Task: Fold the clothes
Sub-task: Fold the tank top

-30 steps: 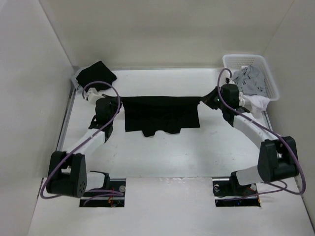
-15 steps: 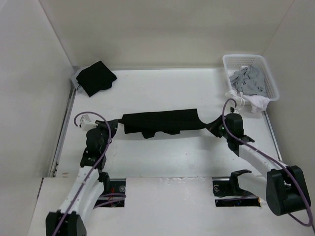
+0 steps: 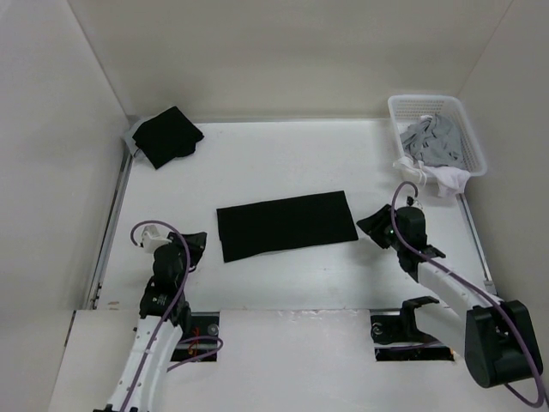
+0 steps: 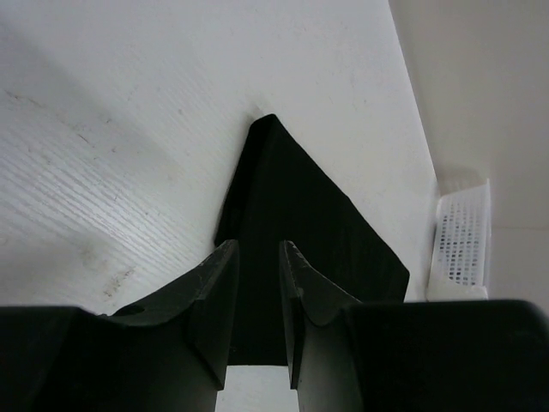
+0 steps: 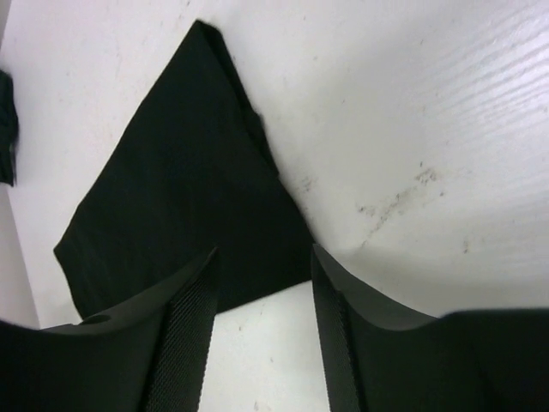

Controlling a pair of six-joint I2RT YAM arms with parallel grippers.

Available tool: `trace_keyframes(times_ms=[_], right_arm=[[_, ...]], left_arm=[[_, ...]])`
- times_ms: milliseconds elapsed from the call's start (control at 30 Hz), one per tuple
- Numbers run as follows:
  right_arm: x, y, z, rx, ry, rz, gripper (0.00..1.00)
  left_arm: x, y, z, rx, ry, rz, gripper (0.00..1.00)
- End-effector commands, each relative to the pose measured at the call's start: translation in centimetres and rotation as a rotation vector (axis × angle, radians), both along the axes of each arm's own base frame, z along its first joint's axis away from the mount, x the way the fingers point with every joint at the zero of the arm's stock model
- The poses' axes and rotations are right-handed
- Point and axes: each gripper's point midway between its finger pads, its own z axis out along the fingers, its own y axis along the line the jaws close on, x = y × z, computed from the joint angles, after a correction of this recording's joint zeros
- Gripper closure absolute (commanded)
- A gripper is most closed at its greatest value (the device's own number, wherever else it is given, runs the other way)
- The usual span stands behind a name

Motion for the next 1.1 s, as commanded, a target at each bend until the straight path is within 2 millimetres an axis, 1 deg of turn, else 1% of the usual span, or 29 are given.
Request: trace_keyframes(times_ms=[0, 33, 100, 200, 267, 300, 333, 400, 433, 467, 533, 567, 600, 700, 733, 800, 900, 933, 1000, 1067], right_arm=[[3.3, -0.4, 2.6, -0.026, -0.084, -0.032, 0.44], [4.1, -0.2, 2.4, -0.035, -0.079, -0.019, 0.41], [5.5, 0.7, 1.6, -0.044, -0.044, 0.022, 0.41], [6.6, 1.8, -0.1, -0.034, -0.002, 0.036, 0.42], [6.9, 2.4, -1.2, -0.021, 0.017, 0.04, 0.42], [6.9, 2.7, -1.7, -0.013, 0.031, 0.042, 0.43], [6.9, 3.2, -1.9, -0.004, 0.033, 0.052, 0.45], [7.0, 4.0, -1.9, 0.005, 0.039, 0.074, 0.44], [6.8, 4.4, -2.1, 0.007, 0.047, 0.088, 0.44], [6.8, 4.6, -2.4, 0.004, 0.054, 0.095, 0.44], [6.4, 5.2, -2.5, 0.01, 0.058, 0.113, 0.46], [6.1, 5.5, -2.5, 0.012, 0.058, 0.119, 0.46], [5.7, 5.7, -2.7, 0.011, 0.062, 0.126, 0.47], [3.8, 6.6, -2.8, 0.009, 0.065, 0.164, 0.53], [3.0, 7.1, -2.9, 0.007, 0.07, 0.185, 0.54], [1.1, 8.8, -3.0, 0.016, 0.074, 0.247, 0.56], [-1.2, 10.8, -2.7, 0.026, 0.074, 0.306, 0.54], [-1.6, 11.0, -2.6, 0.029, 0.068, 0.307, 0.52], [-1.4, 10.6, -2.5, 0.004, 0.042, 0.272, 0.44], [-1.1, 10.2, -2.6, -0.024, 0.032, 0.258, 0.43]], left_arm=[[2.1, -0.6, 4.4, -0.018, -0.107, -0.003, 0.76], [2.6, -1.6, 4.9, -0.023, -0.117, -0.033, 0.76], [3.8, -4.1, 5.6, -0.022, -0.123, -0.108, 0.76], [4.7, -8.9, 6.0, -0.005, -0.131, -0.225, 0.76], [4.8, -12.1, 5.4, 0.025, -0.123, -0.287, 0.76], [4.9, -13.2, 4.7, 0.04, -0.111, -0.304, 0.76], [5.0, -13.9, 3.9, 0.052, -0.093, -0.315, 0.75], [5.4, -14.6, 1.8, 0.067, -0.05, -0.326, 0.75], [5.7, -14.5, 0.9, 0.077, -0.03, -0.324, 0.75], [5.9, -13.9, -0.3, 0.083, -0.002, -0.311, 0.75], [6.1, -12.5, -2.0, 0.095, 0.045, -0.284, 0.76], [6.0, -11.2, -2.9, 0.096, 0.072, -0.258, 0.76], [6.0, -9.7, -3.4, 0.09, 0.088, -0.226, 0.76], [5.9, -6.3, -3.7, 0.086, 0.107, -0.151, 0.76], [6.0, -5.1, -3.6, 0.092, 0.112, -0.123, 0.76], [6.4, -3.1, -3.0, 0.119, 0.115, -0.079, 0.73], [7.4, -1.3, -1.1, 0.152, 0.083, -0.041, 0.72], [7.8, -1.2, -0.3, 0.152, 0.066, -0.038, 0.71], [8.6, -1.9, 1.7, 0.155, 0.013, -0.063, 0.69], [9.4, -2.7, 3.2, 0.188, -0.019, -0.09, 0.69]])
